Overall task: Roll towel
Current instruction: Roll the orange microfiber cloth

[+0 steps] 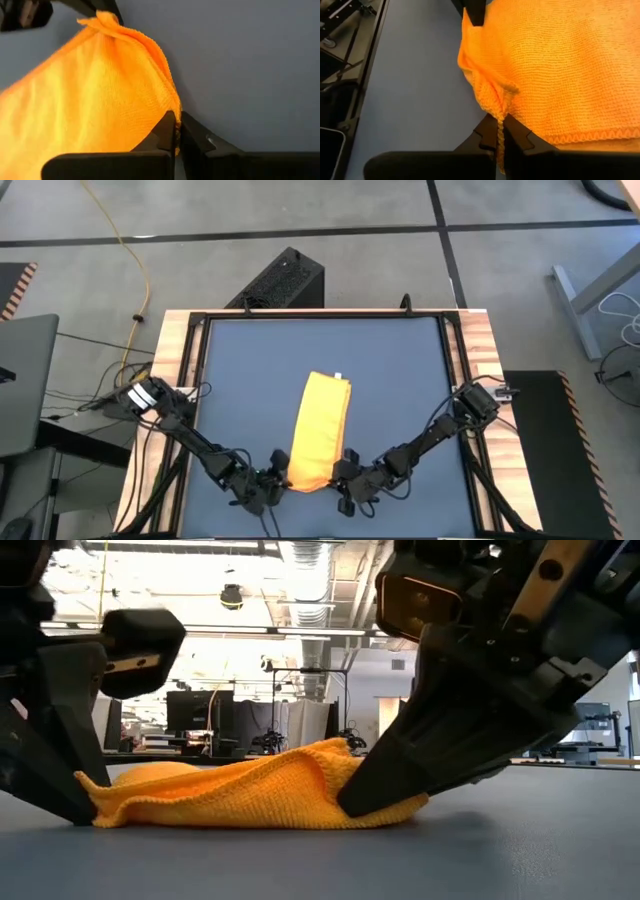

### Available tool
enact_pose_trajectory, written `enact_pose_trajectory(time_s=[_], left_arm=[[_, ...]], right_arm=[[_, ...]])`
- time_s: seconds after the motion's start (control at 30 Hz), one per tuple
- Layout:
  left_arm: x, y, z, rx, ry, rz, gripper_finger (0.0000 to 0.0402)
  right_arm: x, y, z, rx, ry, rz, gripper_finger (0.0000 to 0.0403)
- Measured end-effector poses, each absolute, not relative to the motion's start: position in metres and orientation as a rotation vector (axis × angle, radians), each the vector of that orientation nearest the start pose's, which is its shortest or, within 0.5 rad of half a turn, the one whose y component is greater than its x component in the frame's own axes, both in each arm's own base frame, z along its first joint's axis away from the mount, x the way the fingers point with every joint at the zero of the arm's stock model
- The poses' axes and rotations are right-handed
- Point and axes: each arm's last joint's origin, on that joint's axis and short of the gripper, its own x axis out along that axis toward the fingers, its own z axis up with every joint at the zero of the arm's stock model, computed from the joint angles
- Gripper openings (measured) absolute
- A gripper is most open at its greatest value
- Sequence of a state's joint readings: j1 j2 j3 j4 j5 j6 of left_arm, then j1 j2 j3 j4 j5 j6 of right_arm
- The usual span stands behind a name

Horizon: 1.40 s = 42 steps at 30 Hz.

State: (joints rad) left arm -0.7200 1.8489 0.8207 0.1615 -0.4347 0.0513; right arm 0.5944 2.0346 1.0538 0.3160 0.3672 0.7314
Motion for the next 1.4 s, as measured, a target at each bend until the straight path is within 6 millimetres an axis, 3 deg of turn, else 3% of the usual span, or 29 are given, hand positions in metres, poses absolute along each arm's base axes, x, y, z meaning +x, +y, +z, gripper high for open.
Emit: enact_pose_trajectory(time_s=[0.3, 0.47, 0.8, 1.03, 1.4], left_arm=[[0.261, -0.192, 0.134, 0.178, 0.817, -0.370, 0.0000], [0.270, -0.178, 0.132, -0.034, 0.897, -0.377, 0.0000], [0.281, -0.165, 0.129, -0.089, 0.898, -0.318, 0.0008], [0.280, -0.166, 0.129, -0.140, 0.921, -0.364, 0.0002], [0.283, -0.165, 0.131, -0.285, 0.950, -0.385, 0.0000]], right_arm=[[0.332, 0.222, 0.112, 0.556, 0.631, -0.036, 0.0032], [0.330, 0.226, 0.113, 0.669, 0.627, -0.059, 0.0030], [0.328, 0.229, 0.113, 0.740, 0.635, -0.074, 0.0034], [0.329, 0.229, 0.115, 0.547, 0.627, 0.019, 0.0057], [0.335, 0.243, 0.143, 0.217, 0.573, 0.217, 0.0163]])
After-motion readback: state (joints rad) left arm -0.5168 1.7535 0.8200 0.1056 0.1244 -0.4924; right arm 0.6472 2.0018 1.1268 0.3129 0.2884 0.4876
